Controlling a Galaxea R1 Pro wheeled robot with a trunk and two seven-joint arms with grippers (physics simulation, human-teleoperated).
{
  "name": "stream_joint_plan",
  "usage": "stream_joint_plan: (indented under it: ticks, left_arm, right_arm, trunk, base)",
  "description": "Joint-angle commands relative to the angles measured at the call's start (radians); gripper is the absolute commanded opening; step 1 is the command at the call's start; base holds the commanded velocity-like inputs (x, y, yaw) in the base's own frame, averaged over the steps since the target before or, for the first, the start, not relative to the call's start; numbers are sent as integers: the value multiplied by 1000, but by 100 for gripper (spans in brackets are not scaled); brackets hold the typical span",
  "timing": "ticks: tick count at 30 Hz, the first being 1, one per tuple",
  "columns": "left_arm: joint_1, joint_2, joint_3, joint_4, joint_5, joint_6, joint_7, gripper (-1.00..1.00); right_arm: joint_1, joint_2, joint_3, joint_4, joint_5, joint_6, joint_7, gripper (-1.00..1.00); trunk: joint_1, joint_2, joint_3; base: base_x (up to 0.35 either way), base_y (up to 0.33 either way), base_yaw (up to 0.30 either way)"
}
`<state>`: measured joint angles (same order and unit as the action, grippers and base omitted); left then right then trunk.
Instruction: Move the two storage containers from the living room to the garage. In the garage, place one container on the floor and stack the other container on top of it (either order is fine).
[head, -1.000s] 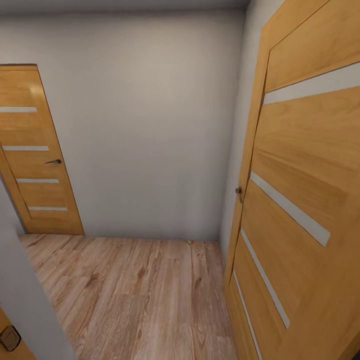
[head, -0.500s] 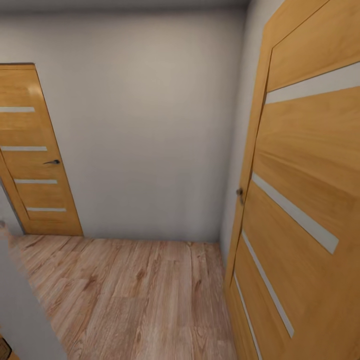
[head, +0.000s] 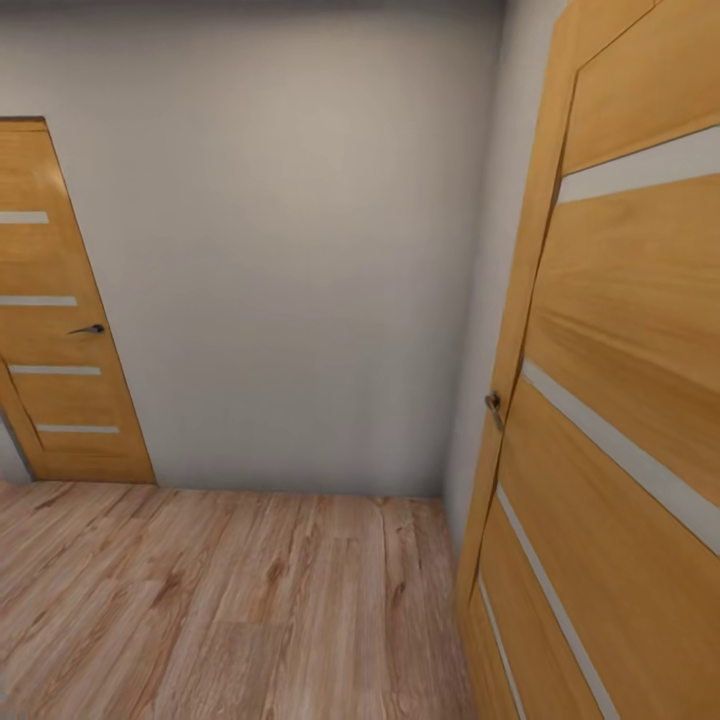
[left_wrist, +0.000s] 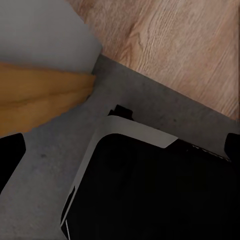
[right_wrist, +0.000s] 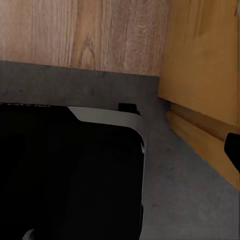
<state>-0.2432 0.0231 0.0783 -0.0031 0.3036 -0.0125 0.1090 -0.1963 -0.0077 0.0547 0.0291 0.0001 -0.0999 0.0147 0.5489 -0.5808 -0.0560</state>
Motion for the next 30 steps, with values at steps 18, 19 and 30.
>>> stream_joint_plan:
  ticks: [18,19,30]
  left_arm:
    - [-1,1,8,0,2,-1,1,100]
    - [-1,1,8,0,2,-1,1,100]
    - [-1,0,8,0,2,-1,1,100]
  right_arm:
    - [-2,-4,7,3,1,-7,1,100]
    - [-2,-4,7,3,1,-7,1,100]
    - [-2,-6,7,3,1,-8,1,100]
  trunk:
    - [1,-2,-2]
    - [1,-2,-2]
    - [1,-2,-2]
  base:
    - [253,0,0]
    - [17,0,0]
    - [3,0,84]
